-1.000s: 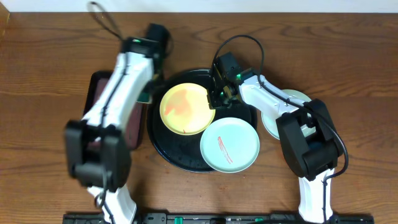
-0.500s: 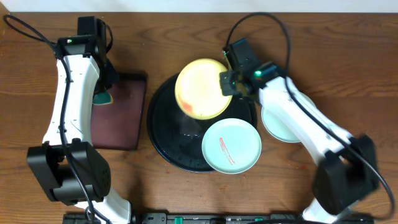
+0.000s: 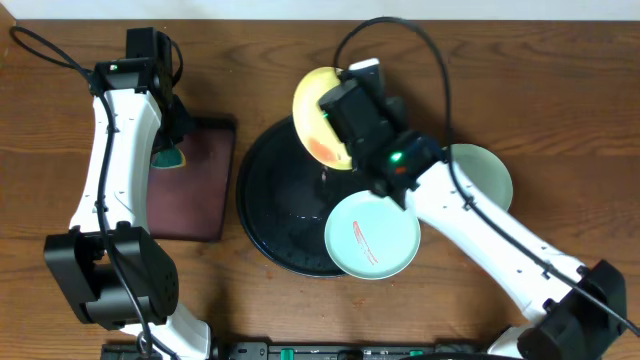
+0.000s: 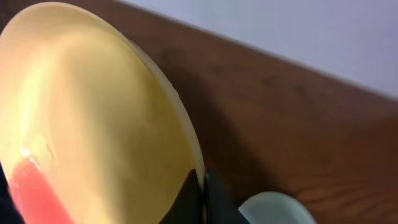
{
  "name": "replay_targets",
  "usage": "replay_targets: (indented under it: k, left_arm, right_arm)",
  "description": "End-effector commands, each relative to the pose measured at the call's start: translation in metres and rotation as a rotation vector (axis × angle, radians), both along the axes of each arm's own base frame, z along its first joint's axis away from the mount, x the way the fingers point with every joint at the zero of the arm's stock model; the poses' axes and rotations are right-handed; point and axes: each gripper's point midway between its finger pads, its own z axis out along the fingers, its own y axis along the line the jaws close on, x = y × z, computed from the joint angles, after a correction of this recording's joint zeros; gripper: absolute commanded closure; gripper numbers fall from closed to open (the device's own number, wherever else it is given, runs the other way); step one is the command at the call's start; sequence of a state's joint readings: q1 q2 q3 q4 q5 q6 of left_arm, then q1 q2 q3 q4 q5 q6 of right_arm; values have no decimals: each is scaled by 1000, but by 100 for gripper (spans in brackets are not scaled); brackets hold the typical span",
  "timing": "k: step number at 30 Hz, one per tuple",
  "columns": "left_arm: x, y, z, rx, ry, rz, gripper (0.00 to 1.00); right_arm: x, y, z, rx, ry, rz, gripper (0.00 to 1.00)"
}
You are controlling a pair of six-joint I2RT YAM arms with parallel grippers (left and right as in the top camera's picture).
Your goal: Clean dirty plates on tray and stack at the side
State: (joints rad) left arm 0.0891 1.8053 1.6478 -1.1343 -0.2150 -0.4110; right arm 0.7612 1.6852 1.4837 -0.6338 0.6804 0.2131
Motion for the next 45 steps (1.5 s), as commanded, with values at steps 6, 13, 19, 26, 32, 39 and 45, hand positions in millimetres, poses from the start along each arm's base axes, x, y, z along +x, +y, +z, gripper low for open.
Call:
replay_targets:
  k: [6,13,19,26,32,39,45]
  left_arm:
    - [1,1,-4,6,7,-11,93]
    - [2,0,-4,3,3,-13,93]
    - [2,0,-4,3,3,-13,92]
    - [2,0,-3,3,3,-13,92]
    - [2,0,-4,3,3,-12,92]
    - [2,0,-4,2,3,-13,93]
    - [2,0,-4,2,4,-12,93]
  right_arm:
    - [-6,22,32,-211,-189,4,99]
    - [-17,42,69,-291,-338,-5,99]
    - [-23,44,78,-306,-373,-28,99]
    - [-18,31,63,-218,-343,-88,99]
    - [-10,19,-3,-15,-110,-105,99]
    - [-3,38,-111,217,281,-73,99]
    - [-13,52,-176,310,536,-30,99]
